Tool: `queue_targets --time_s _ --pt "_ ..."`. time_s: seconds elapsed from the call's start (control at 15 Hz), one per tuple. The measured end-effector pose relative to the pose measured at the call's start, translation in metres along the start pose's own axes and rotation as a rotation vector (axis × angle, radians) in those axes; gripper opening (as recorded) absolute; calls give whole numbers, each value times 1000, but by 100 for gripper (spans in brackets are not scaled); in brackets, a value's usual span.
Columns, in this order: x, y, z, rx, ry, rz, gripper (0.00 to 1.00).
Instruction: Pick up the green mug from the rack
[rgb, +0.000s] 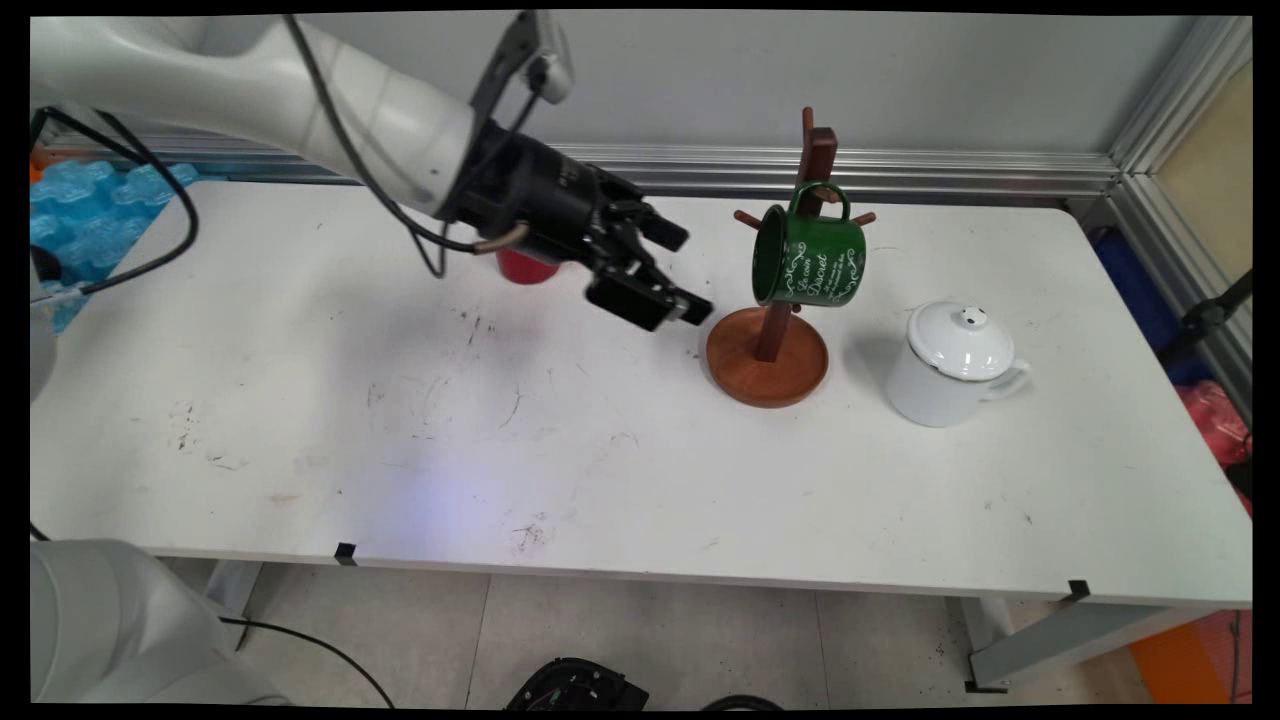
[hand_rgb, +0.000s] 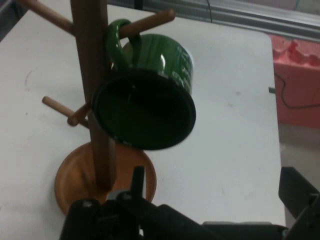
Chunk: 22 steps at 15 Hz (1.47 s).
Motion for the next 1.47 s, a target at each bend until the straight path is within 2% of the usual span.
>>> queue_targets --time_s 0.4,1.2,1.27,1.47 --pt "2 0 40 -4 62 -65 100" --pt "3 -5 89 -14 146 -163 100" --pt "3 -5 91 -15 151 -167 0" --pt "2 -5 96 -21 161 -176 0"
